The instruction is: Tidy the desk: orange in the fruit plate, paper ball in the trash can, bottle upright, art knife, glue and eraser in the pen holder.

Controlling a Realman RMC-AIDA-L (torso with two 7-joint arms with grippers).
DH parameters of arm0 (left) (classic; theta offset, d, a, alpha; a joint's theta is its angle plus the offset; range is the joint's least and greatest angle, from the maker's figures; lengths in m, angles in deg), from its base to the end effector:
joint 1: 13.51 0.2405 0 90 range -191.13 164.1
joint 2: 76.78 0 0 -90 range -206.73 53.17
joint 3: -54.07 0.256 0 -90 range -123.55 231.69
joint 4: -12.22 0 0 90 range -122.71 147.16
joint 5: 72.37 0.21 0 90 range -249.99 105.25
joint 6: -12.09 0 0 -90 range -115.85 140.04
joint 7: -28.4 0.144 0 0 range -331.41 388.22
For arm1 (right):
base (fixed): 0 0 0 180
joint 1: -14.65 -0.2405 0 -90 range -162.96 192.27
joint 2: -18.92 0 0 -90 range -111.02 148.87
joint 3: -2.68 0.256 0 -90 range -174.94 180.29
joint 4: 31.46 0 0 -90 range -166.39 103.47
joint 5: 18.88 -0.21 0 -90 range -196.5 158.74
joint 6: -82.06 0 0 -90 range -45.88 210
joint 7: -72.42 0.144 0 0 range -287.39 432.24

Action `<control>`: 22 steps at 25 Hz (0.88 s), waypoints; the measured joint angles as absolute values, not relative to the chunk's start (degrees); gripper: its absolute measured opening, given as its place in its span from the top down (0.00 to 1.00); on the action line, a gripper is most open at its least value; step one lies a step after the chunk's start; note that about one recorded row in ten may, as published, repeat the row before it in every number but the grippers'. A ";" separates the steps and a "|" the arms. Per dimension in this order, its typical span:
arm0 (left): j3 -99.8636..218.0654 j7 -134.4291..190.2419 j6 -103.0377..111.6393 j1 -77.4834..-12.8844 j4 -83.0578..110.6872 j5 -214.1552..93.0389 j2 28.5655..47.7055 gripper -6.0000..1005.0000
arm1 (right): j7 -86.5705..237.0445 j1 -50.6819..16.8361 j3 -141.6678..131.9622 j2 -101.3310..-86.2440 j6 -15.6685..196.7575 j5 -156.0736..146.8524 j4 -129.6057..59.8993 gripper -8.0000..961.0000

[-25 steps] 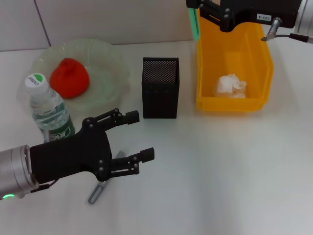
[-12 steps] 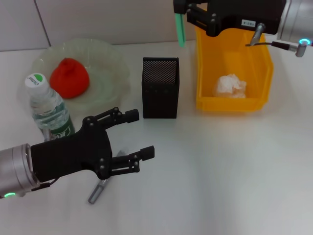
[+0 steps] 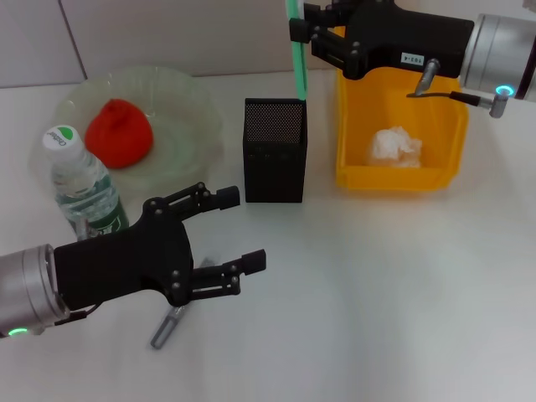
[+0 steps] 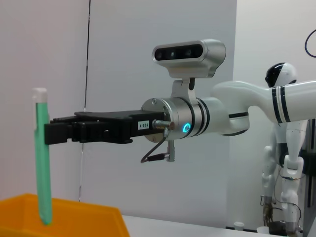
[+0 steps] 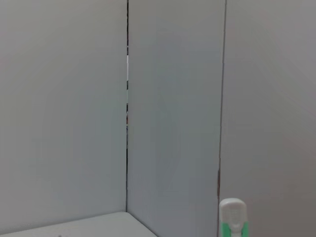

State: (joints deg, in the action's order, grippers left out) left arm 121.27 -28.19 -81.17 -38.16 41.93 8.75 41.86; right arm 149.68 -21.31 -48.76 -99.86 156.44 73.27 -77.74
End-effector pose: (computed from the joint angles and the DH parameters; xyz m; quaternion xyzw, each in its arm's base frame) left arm -0.2295 0.2869 -0.0353 -0.9201 -0.0654 -0.3752 0.0909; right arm 0.1752 0.4040 0.0339 -0.9087 0.0939 0.3187 0.2528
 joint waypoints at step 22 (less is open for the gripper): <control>121.57 -28.23 -81.25 -38.35 41.93 8.75 41.96 0.15 | 145.27 -25.74 -48.05 -98.75 152.69 73.59 -66.26 0.81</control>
